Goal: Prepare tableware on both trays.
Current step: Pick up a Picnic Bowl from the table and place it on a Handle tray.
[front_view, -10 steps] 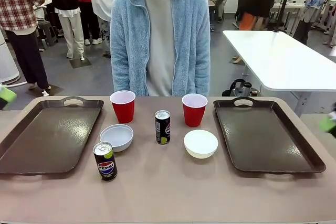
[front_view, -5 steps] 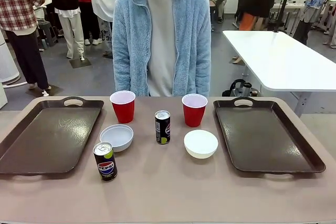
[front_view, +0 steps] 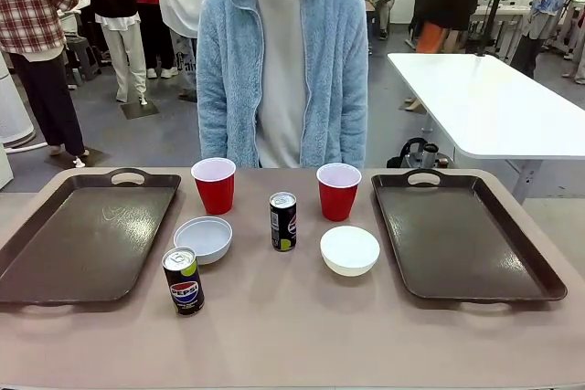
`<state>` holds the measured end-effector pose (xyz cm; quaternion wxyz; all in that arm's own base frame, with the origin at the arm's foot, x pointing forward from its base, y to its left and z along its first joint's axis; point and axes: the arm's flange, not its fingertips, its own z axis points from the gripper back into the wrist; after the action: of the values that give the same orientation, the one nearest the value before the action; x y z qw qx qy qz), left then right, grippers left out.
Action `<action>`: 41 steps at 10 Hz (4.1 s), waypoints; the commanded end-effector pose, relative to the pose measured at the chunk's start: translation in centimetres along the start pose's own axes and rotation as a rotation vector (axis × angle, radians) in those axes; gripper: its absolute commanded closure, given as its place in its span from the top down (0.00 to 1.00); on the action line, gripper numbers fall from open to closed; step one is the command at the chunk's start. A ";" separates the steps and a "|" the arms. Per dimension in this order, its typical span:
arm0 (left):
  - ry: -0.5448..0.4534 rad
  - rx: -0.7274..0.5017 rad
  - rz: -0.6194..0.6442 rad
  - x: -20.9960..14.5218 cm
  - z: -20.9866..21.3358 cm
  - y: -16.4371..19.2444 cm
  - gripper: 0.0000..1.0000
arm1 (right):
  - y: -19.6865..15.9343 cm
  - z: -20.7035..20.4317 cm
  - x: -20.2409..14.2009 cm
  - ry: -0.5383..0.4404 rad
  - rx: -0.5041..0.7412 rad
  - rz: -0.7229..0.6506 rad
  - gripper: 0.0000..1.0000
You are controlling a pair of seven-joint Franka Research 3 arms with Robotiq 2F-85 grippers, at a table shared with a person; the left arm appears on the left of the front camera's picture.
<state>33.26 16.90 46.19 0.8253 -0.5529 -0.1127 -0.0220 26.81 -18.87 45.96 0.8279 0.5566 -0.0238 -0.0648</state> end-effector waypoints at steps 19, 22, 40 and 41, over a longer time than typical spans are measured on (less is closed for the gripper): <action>-0.008 -0.003 0.025 1.0 -0.9 2.7 1.00 | 9.7 -10.0 2.8 0.089 -0.379 -0.155 1.00; -0.008 -0.003 0.025 1.0 -0.9 2.7 1.00 | 12.9 -19.8 4.9 0.075 -0.622 -0.184 1.00; -0.008 -0.003 0.025 1.0 -0.9 2.7 1.00 | 6.6 -43.8 7.7 -0.049 -1.092 0.300 1.00; -0.008 -0.003 0.025 1.0 -0.9 2.7 1.00 | 6.4 -44.1 8.0 -0.048 -1.092 0.298 1.00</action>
<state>34.89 17.17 43.34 0.8266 -0.5522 -0.1078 -0.0120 39.17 22.23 35.28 0.9949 0.0416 -0.0754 0.0527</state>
